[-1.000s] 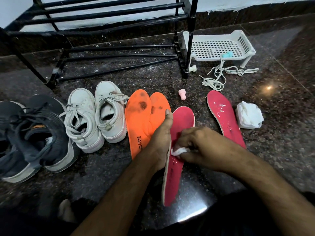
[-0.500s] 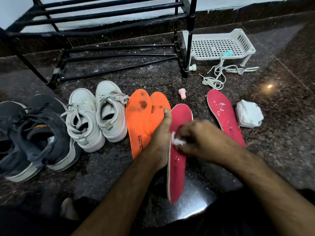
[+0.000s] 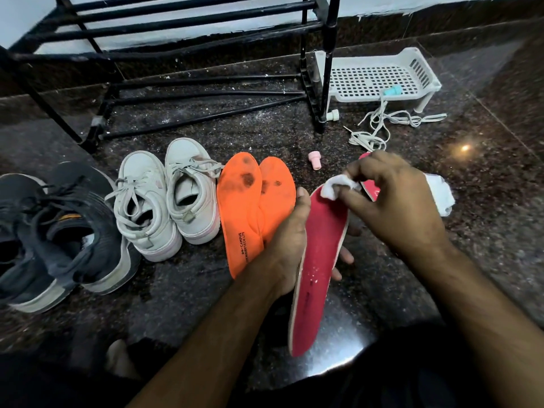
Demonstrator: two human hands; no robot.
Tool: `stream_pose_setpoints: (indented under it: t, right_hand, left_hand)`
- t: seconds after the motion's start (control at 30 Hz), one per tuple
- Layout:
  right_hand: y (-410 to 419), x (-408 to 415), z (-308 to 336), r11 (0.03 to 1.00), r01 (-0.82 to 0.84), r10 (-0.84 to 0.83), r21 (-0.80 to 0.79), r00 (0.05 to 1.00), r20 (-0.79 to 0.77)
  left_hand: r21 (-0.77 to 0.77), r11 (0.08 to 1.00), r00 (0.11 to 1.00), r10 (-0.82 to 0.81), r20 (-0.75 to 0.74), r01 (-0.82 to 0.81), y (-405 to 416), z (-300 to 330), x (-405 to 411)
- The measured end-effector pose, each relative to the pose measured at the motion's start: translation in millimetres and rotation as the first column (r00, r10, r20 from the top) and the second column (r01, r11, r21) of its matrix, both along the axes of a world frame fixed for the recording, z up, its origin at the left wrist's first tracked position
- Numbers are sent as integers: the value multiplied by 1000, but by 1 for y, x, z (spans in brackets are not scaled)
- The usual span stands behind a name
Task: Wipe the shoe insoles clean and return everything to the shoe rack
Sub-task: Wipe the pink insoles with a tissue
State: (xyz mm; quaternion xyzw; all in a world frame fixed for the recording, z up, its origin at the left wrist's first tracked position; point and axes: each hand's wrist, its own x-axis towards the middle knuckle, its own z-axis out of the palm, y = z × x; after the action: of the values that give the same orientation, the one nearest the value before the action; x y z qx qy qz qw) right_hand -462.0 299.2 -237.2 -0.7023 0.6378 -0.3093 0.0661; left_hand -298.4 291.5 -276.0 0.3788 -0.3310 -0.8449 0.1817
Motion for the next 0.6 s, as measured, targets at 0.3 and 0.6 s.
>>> stream_pose_setpoints:
  t: [0.3,0.6]
  right_hand:
    - [11,29,-7,834,-324,363,446,932,-3]
    - [6,22,-12,988,76,-70,135,996,-48]
  left_hand:
    - [105,986,991,131,24,-133,-5,-8,1]
    - [40,993,992,112,64,-114,-10,-19,-6]
